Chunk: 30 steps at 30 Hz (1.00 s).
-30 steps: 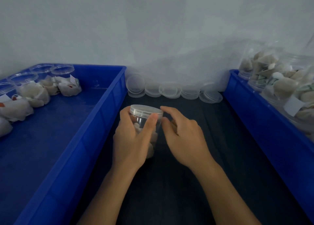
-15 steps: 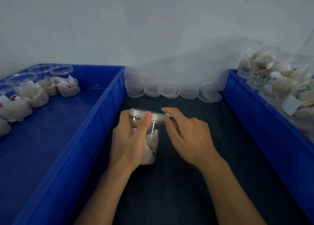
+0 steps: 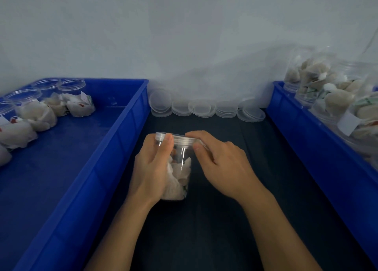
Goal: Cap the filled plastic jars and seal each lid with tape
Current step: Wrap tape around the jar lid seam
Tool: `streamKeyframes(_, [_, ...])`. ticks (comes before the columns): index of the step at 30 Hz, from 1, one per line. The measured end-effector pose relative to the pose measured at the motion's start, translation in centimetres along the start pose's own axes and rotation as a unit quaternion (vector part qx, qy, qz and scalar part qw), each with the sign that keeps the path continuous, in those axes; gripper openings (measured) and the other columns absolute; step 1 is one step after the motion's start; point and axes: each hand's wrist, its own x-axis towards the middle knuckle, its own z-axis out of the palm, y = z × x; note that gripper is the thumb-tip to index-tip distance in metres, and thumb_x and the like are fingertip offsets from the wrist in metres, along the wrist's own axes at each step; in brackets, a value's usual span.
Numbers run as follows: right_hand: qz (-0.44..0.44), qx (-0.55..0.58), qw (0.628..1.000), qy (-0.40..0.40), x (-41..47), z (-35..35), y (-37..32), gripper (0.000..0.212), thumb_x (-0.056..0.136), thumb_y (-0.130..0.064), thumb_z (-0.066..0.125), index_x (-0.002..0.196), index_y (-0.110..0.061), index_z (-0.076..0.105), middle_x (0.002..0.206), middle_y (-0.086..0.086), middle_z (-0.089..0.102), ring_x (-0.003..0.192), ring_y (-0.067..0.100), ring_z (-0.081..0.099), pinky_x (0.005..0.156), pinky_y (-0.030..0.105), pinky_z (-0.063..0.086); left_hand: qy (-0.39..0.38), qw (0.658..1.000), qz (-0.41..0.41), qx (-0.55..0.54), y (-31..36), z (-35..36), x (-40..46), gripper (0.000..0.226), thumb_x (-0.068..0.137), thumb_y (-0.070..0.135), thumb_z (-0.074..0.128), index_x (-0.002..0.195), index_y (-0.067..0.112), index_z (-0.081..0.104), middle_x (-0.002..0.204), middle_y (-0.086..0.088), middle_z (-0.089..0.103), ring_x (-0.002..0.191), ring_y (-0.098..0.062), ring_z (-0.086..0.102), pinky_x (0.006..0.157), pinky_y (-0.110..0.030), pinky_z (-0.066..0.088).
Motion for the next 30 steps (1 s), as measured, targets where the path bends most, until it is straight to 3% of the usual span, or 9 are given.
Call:
streamKeyframes(4, [0.004, 0.013, 1.0, -0.002, 0.0, 0.0, 0.0, 0.032, 0.106, -0.046, 0.038, 0.135, -0.046, 0.053, 0.071, -0.038, 0.056, 0.061, 0.002, 0.055, 0.062, 0.03, 0.037, -0.023, 1.0, -0.014, -0.007, 0.1, 0.0, 0.1, 0.045, 0.086, 0.079, 0.051, 0.087, 0.037, 0.067, 0.091, 0.004, 0.072, 0.084, -0.012, 0.072, 0.081, -0.042, 0.057])
streamKeyframes(6, [0.007, 0.012, 1.0, 0.002, -0.1, -0.1, -0.2, 0.035, 0.105, -0.048, 0.035, 0.134, -0.045, 0.054, 0.066, -0.03, 0.057, 0.061, 0.003, 0.056, 0.061, 0.031, 0.039, -0.002, 0.999, -0.016, 0.036, 0.3, 0.1, 0.1, 0.053, 0.083, 0.085, 0.046, 0.098, 0.037, 0.065, 0.098, 0.007, 0.071, 0.087, -0.006, 0.07, 0.081, -0.038, 0.055])
streamKeyframes(9, [0.015, -0.015, 1.0, 0.006, -0.1, -0.2, -0.7, 0.042, 0.102, -0.054, 0.028, 0.132, -0.043, 0.055, 0.064, -0.019, 0.056, 0.061, 0.006, 0.058, 0.064, 0.036, 0.049, 0.098, 0.983, 0.025, 0.154, 0.5, 0.1, 0.1, 0.065, 0.081, 0.088, 0.045, 0.122, 0.038, 0.055, 0.111, 0.015, 0.063, 0.096, 0.003, 0.064, 0.078, -0.027, 0.052])
streamKeyframes(12, [0.008, -0.042, 0.999, 0.018, -0.2, 0.1, -1.3, 0.046, 0.102, -0.055, 0.023, 0.131, -0.042, 0.055, 0.07, -0.016, 0.061, 0.061, 0.008, 0.059, 0.061, 0.037, 0.051, 0.154, 0.96, 0.085, 0.217, 1.0, 0.5, -0.6, 0.049, 0.09, 0.081, 0.043, 0.117, 0.041, 0.052, 0.107, 0.018, 0.062, 0.092, 0.004, 0.063, 0.073, -0.023, 0.052])
streamKeyframes(14, [0.002, -0.052, 0.998, 0.028, -0.2, 0.3, -1.7, 0.048, 0.102, -0.057, 0.02, 0.129, -0.042, 0.056, 0.071, -0.016, 0.063, 0.059, 0.008, 0.059, 0.058, 0.034, 0.049, 0.134, 0.964, 0.074, 0.218, 1.1, 1.2, -1.0, 0.045, 0.089, 0.08, 0.043, 0.119, 0.046, 0.044, 0.108, 0.019, 0.06, 0.091, 0.005, 0.062, 0.073, -0.023, 0.051])
streamKeyframes(17, [0.002, -0.041, 0.999, 0.025, -0.2, 0.4, -1.8, 0.047, 0.101, -0.055, 0.02, 0.13, -0.042, 0.054, 0.07, -0.017, 0.06, 0.059, 0.007, 0.058, 0.058, 0.035, 0.048, 0.091, 0.967, 0.061, 0.23, 1.1, 1.8, -1.2, 0.057, 0.085, 0.086, 0.048, 0.123, 0.046, 0.031, 0.104, 0.02, 0.059, 0.083, 0.005, 0.062, 0.065, -0.016, 0.042])
streamKeyframes(20, [0.017, -0.033, 0.999, 0.006, -0.3, 0.1, -1.4, 0.055, 0.095, -0.049, 0.017, 0.141, -0.045, 0.045, 0.064, -0.016, 0.053, 0.057, 0.007, 0.054, 0.059, 0.035, 0.042, 0.082, 0.967, 0.068, 0.233, 1.0, 1.4, -0.8, 0.061, 0.084, 0.091, 0.042, 0.122, 0.046, 0.029, 0.102, 0.018, 0.061, 0.084, 0.003, 0.063, 0.066, -0.02, 0.045])
streamKeyframes(24, [0.014, -0.061, 0.998, 0.008, -0.1, -0.2, -0.8, 0.044, 0.103, -0.047, 0.028, 0.145, -0.044, 0.041, 0.065, -0.013, 0.057, 0.059, 0.01, 0.057, 0.064, 0.04, 0.05, 0.086, 0.974, 0.055, 0.202, 0.6, 1.0, -0.4, 0.055, 0.082, 0.086, 0.044, 0.118, 0.047, 0.032, 0.105, 0.02, 0.062, 0.091, 0.0, 0.065, 0.078, -0.035, 0.057])
streamKeyframes(30, [0.007, -0.039, 0.999, 0.006, 0.0, -0.2, -0.6, 0.032, 0.108, -0.044, 0.035, 0.138, -0.046, 0.047, 0.066, -0.013, 0.058, 0.06, 0.009, 0.058, 0.064, 0.04, 0.052, 0.068, 0.98, 0.066, 0.172, 0.6, 0.6, -0.3, 0.05, 0.083, 0.083, 0.047, 0.115, 0.046, 0.033, 0.106, 0.017, 0.064, 0.089, -0.001, 0.066, 0.079, -0.035, 0.057])
